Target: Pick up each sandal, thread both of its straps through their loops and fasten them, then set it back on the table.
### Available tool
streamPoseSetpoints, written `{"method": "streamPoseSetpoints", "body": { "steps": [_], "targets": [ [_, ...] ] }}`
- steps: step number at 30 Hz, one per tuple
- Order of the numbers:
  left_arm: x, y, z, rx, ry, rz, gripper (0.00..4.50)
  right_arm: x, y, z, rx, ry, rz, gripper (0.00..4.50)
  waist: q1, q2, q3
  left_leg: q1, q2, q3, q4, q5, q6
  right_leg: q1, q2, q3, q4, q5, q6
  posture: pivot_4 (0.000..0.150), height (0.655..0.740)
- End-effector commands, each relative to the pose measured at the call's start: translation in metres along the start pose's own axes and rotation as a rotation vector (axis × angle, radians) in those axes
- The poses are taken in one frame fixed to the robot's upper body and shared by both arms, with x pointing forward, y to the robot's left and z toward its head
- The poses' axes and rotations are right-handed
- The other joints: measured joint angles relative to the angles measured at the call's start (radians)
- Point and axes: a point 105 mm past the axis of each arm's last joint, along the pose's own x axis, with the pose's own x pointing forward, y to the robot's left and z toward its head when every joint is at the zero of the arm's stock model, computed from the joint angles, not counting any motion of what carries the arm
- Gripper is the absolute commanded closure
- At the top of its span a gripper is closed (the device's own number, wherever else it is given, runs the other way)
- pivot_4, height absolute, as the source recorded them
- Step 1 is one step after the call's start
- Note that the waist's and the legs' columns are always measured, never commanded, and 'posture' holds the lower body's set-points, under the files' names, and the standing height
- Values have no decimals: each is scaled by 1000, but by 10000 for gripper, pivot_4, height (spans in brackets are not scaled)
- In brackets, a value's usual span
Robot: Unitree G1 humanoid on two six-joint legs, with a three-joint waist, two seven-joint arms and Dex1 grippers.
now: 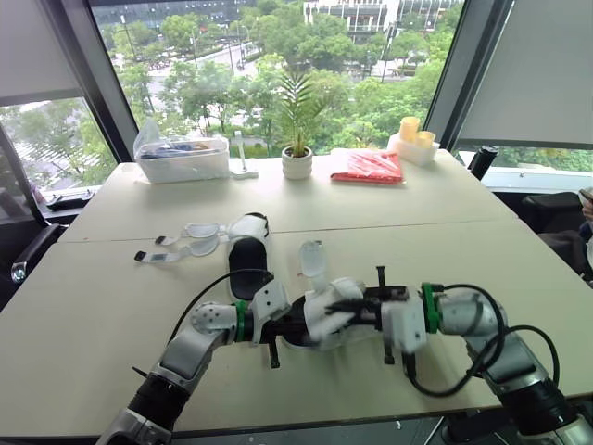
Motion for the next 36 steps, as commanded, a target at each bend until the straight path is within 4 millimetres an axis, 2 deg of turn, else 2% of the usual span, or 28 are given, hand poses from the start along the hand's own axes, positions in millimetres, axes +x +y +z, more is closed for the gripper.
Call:
{"method": "streamPoseSetpoints", "body": {
  "steps": [1, 3, 6, 10, 12, 13, 16, 20, 25, 29, 31, 36],
  "targets": [
    [4, -10, -15, -33, 57, -45, 45000, -2, 13, 1, -218, -54, 9, 44453, 1, 0, 0, 0, 0, 0, 0, 0, 0, 0, 0, 0, 0, 0, 0, 1500, 7400],
    [4, -10, -15, -34, 57, -45, 45000, -3, 20, -1, -295, -75, 23, 44453, 1, 0, 0, 0, 0, 0, 0, 0, 0, 0, 0, 0, 0, 0, 0, 1500, 7400],
    [3, -10, -16, -34, 61, -45, 45000, -5, 20, -1, -303, -105, 2, 35443, 2, 0, 0, 0, 0, 0, 0, 0, 0, 0, 1, 0, 0, 0, 0, 1500, 7400],
    [3, -11, -16, -37, 63, -44, 45000, -8, 23, 8, -315, -145, 44, 16202, 3, 0, 0, 0, 0, 0, 0, 0, 0, 0, 0, 1, 0, 0, 0, 1500, 7400],
    [2, -12, -17, -39, 63, -43, 45000, -13, 32, 17, -287, -159, 141, 4811, 3, 0, 0, 0, 0, -1, 0, 0, 0, 0, 0, 1, 0, 0, 0, 1500, 7400],
    [2, -12, -17, -40, 64, -43, 45000, -18, 37, 20, -256, -155, 191, 562, 3, 0, 0, 0, 0, -1, 0, 0, 0, 0, 0, 1, 0, 0, 0, 1500, 7400],
    [2, -14, -18, -41, 66, -44, 45000, -33, 41, 25, -185, -117, 290, 562, 4, 0, 0, 0, 0, -1, 0, 0, 1, 1, 0, 1, -1, 0, -1, 1500, 7400],
    [4, -13, -19, -40, 66, -45, 45000, -54, 39, 15, -43, -1, 347, 562, 4, 0, 0, 0, 0, -1, 0, 0, 1, 2, 0, 1, -2, -1, -2, 1500, 7400],
    [7, -13, -17, -37, 61, -51, 45000, -71, 42, 2, 557, 143, 298, 562, 15, 0, 0, 0, 0, -2, 0, -1, 2, 2, -1, 0, -4, -2, -4, 1500, 7400],
    [8, -13, -17, -36, 59, -62, 45000, -74, 37, 5, 1143, 197, 284, 562, 21, 2, -1, -1, 1, -1, 1, -1, 3, 2, -1, 1, -5, -2, -4, 1500, 7400],
    [8, -14, -17, -34, 60, -67, 45000, -71, 34, 5, 1323, 209, 273, 562, 23, 2, -1, -2, 1, -1, 1, -2, 3, 2, -1, 1, -5, -2, -5, 1500, 7400],
    [8, -14, -17, -31, 62, -70, 45000, -56, 39, 15, 1593, 189, 300, 562, 28, 1, -2, -4, 1, -1, 0, -3, 5, 1, -2, 0, -10, -2, -4, 1500, 7400]
  ]
}}
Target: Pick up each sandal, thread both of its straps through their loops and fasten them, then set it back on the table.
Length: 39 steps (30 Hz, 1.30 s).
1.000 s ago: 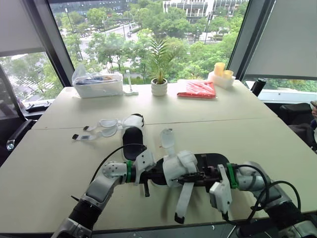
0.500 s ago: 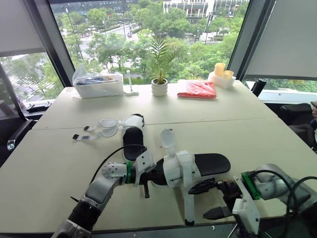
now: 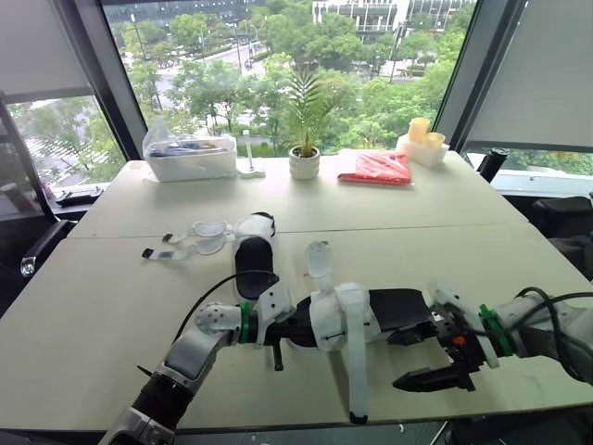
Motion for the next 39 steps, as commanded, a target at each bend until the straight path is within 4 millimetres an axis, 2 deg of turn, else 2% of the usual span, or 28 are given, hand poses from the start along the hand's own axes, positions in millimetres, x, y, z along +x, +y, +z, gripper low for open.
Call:
{"method": "streamPoseSetpoints", "body": {
  "steps": [1, 7, 14, 17, 23, 24, 27, 31, 36, 39],
  "targets": [
    [1, -8, -18, -41, 66, -31, 45000, 10, 16, 2, 137, -6, 74, 562, 1, 0, 0, -1, 0, 0, 0, 0, 1, -1, 0, 0, 0, 0, 0, 1500, 7400],
    [0, -9, -19, -41, 70, -32, 45000, 31, 24, 2, 291, -49, 110, 562, 0, -2, -1, -1, 0, 1, 0, -1, 2, -1, -1, 0, -1, 2, 3, 1500, 7400],
    [1, -11, -19, -45, 67, -36, 45000, 46, 12, 15, 374, -155, 67, 562, 0, -2, -1, -1, 0, 1, 0, -1, 2, -1, 0, 0, 0, 2, 4, 1500, 7400],
    [2, -12, -19, -44, 66, -38, 45000, 47, 12, 12, 397, -150, 59, 8600, 0, -2, -1, -1, -1, 1, 0, -1, 2, -1, 0, 0, 0, 2, 4, 1500, 7400],
    [3, -11, -18, -42, 64, -37, 45000, 43, 12, 16, 399, -160, 51, 40334, 0, -2, -1, -1, -1, 1, 1, -1, 2, -1, 0, 0, 0, 2, 4, 1500, 7400],
    [3, -11, -18, -42, 63, -36, 45000, 41, 13, 18, 387, -163, 53, 44468, 0, -2, -1, -1, -1, 1, 1, -1, 2, -1, 0, 0, 0, 2, 4, 1500, 7400],
    [4, -11, -18, -41, 61, -35, 45000, 33, 15, 29, 358, -180, 69, 44468, 0, -2, -1, -1, -1, 1, 1, -1, 2, -1, 0, 0, 0, 2, 4, 1500, 7400],
    [5, -11, -17, -41, 57, -34, 45000, 11, 20, 69, 309, -247, 149, 44468, -1, -2, -1, -1, -1, 1, 1, -1, 2, -1, 0, 0, 0, 2, 4, 1500, 7400],
    [6, -11, -17, -41, 60, -38, 45000, 2, 4, 116, 280, -279, 133, 44468, -1, -2, -1, -1, -1, 1, 0, -1, 2, -1, 0, 0, -1, 2, 3, 1500, 7400],
    [6, -11, -18, -35, 65, -44, 45000, 1, -7, 133, 302, -287, 130, 44468, 2, -2, -1, -2, -1, 1, 0, -1, 2, -1, 0, 0, -1, 2, 3, 1500, 7400]
  ]
}}
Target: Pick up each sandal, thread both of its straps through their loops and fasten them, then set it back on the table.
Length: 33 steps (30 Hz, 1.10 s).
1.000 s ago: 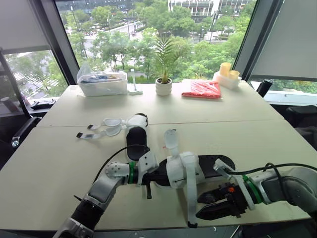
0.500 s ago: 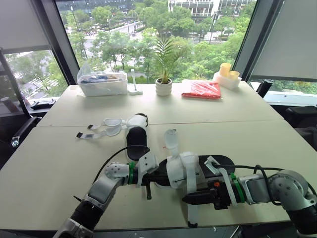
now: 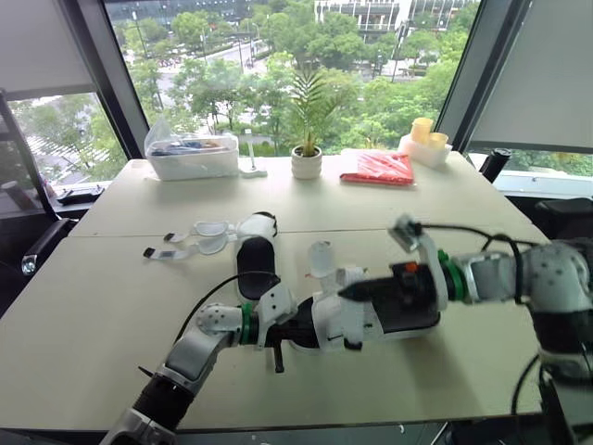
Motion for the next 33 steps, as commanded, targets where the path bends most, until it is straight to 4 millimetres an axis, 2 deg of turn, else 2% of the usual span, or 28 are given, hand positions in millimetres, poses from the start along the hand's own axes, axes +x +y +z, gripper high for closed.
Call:
{"method": "streamPoseSetpoints", "body": {
  "steps": [1, 4, 6, 10, 15, 27, 33],
  "targets": [
    [5, -8, -18, -31, 68, -31, 45000, 3, -11, 16, 36, -17, -3, 44468, 1, 0, 0, 0, 0, 0, 0, 0, 0, 0, 0, 0, 0, 0, 0, 1500, 7400],
    [5, -8, -18, -30, 67, -30, 45000, 9, -30, 27, 53, -14, -42, 44468, -1, 0, 0, 0, -1, 0, 0, 0, 1, 0, -1, 0, -1, 0, 0, 1500, 7400],
    [5, -9, -18, -30, 66, -29, 45000, 13, -42, 27, 44, 16, -62, 44468, -1, 0, 0, 0, -1, 0, 0, 0, 1, 0, -1, 0, -1, 0, 0, 1500, 7400],
    [4, -10, -18, -29, 66, -23, 45000, 17, -63, 15, 16, 124, -92, 44468, -1, 0, 0, 0, -1, 0, 0, 0, 0, -2, 0, 0, 0, 1, 1, 1500, 7400],
    [2, -11, -18, -34, 68, -13, 45000, 12, -78, 2, -53, 257, -105, 44468, -2, 0, 0, 0, -1, 0, 0, -1, 0, -6, 0, 0, 0, 1, 2, 1500, 7400],
    [1, -11, -19, -38, 67, -3, 45000, 4, -84, 5, -205, 388, -92, 44468, -2, 0, 0, 0, -1, 0, 0, -2, -3, -7, 0, 0, 2, 1, 2, 1500, 7400],
    [1, -11, -19, -37, 67, -2, 45000, 9, -73, 8, -284, 379, -43, 44468, -3, 0, 0, 0, -1, 0, 0, -2, -3, -7, 0, 0, 2, 1, 2, 1500, 7400]
  ]
}}
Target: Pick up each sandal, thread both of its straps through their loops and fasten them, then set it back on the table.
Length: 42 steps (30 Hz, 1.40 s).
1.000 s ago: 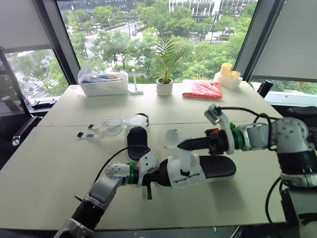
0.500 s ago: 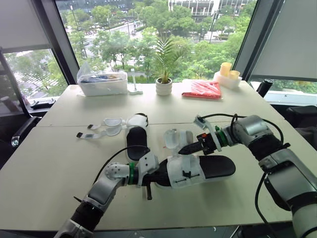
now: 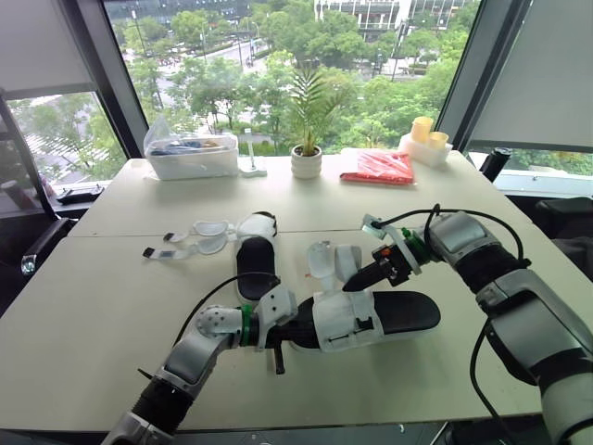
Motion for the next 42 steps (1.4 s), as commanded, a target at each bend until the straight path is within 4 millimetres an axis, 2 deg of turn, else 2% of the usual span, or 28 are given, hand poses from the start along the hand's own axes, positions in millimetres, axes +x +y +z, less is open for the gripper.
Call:
{"method": "streamPoseSetpoints", "body": {
  "steps": [1, 9, 15, 24, 29, 34, 38, 42],
  "targets": [
    [1, -9, -20, -45, 70, -21, 45000, -2, 12, 15, -102, -26, 19, 44468, -1, 0, 0, 0, 0, 0, 0, 0, 0, 0, 0, 0, 0, 0, 0, 1500, 7400],
    [1, -10, -19, -43, 73, -25, 45000, 5, 21, 18, -170, -55, 31, 44468, -1, 0, 0, 0, 0, 0, 0, 0, 0, 0, 0, 0, 0, 0, 0, 1500, 7400],
    [1, -11, -19, -40, 74, -29, 45000, 5, 27, 9, -200, -13, 50, 44468, 0, 0, 0, 0, 0, 0, -1, 0, 0, -1, 0, 0, 0, 0, 0, 1500, 7400],
    [2, -14, -19, -43, 71, -30, 45000, 10, 49, -6, -279, 18, 107, 44468, -1, 0, 0, 0, 0, 0, -1, -1, -1, -1, 0, 0, 0, 0, 0, 1500, 7400],
    [3, -14, -19, -45, 69, -29, 45000, 9, 60, 0, -296, -46, 114, 44468, 0, 0, 0, 0, 1, 0, -1, -1, -1, 0, 0, 0, 0, 0, 0, 1500, 7400],
    [3, -14, -19, -50, 68, -29, 45000, 7, 67, -2, -285, -63, 111, 44468, 0, 0, 0, 0, 1, 0, -1, -1, -1, 0, 0, 0, 0, 0, 0, 1500, 7400],
    [4, -14, -19, -51, 66, -30, 45000, 7, 68, -9, -267, -64, 98, 44468, 0, 0, 0, 0, 1, 0, -1, -1, -1, 0, 0, 0, 0, 0, 0, 1500, 7400],
    [4, -14, -19, -52, 64, -31, 45000, 15, 55, -33, -243, -13, 26, 44468, 1, 0, 0, 0, 1, 0, -1, -1, -1, 0, 0, 0, -1, 0, 0, 1500, 7400]
  ]
}}
